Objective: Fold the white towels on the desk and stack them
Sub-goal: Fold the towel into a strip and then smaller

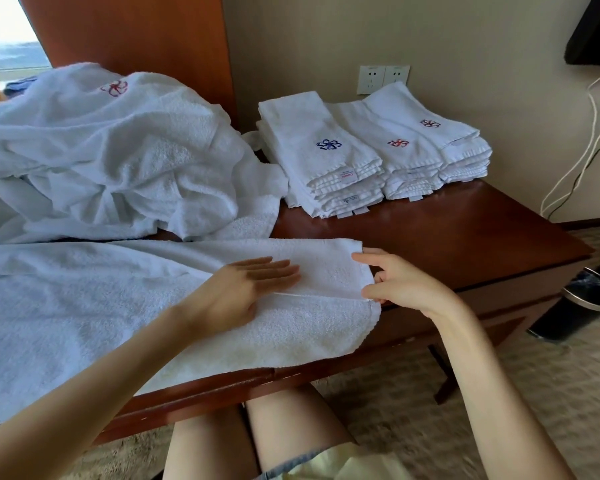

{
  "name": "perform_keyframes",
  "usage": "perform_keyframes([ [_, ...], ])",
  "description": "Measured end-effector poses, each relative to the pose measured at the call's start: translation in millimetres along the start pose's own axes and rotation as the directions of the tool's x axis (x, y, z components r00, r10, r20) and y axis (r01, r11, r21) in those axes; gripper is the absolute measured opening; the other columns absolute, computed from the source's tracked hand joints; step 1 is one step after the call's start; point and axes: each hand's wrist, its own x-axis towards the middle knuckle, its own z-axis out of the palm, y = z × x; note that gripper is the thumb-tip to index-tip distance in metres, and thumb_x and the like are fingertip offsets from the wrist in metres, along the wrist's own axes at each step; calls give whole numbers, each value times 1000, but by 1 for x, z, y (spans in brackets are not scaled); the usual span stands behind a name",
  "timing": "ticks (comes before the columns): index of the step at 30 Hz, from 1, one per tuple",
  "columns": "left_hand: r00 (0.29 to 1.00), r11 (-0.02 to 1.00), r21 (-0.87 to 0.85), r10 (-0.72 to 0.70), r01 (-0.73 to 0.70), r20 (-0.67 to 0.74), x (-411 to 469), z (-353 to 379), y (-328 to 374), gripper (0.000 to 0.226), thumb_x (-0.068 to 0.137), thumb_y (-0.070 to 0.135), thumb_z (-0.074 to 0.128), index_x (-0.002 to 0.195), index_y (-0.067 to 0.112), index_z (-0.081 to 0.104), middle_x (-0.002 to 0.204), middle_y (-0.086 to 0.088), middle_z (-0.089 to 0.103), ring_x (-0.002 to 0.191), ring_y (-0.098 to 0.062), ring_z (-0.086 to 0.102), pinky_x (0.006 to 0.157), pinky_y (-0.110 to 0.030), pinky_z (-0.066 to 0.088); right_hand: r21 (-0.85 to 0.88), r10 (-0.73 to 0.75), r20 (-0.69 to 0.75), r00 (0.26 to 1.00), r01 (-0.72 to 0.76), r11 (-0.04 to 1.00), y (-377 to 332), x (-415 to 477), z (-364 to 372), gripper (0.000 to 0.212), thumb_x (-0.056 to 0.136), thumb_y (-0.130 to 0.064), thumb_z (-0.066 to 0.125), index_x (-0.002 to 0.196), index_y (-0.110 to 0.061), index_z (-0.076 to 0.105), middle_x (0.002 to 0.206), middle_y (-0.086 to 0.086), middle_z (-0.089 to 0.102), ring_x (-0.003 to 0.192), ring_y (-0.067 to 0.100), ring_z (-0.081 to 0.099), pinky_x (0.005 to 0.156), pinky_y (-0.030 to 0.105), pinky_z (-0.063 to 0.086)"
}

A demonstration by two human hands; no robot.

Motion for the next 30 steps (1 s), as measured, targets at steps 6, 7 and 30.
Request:
perform_keyframes([
  [6, 1000, 997, -73, 17, -15, 18, -2, -1, 1, 76, 63, -21, 57, 130, 16, 61, 136, 3, 56, 127, -15, 51, 98, -40, 51, -272, 20, -5, 1000, -21, 962, -9, 1, -2, 70, 86, -17, 66, 149, -23, 34, 157, -13, 19, 98, 1, 50, 81, 19, 45],
  [7, 1000, 996, -89, 3, -2, 19, -2, -1, 0, 74, 66, -20, 55, 131, 17, 60, 137, 4, 54, 129, -13, 49, 97, -38, 52, -338, 26, -81, 996, -52, 940, -11, 1, -3, 69, 87, -22, 67, 148, -25, 35, 157, -10, 20, 111, 9, 51, 92, 29, 46],
  [30, 735, 710, 189, -655, 678, -178, -108, -48, -96, 39, 72, 5, 78, 111, 11, 71, 106, -14, 69, 96, -38, 64, 83, -46, 47, -782, -165, -31, 986, 79, 619, -6, 100, -1, 52, 105, -34, 26, 155, -23, 15, 163, 1, 6, 150, 17, 3, 119, 36, 6],
])
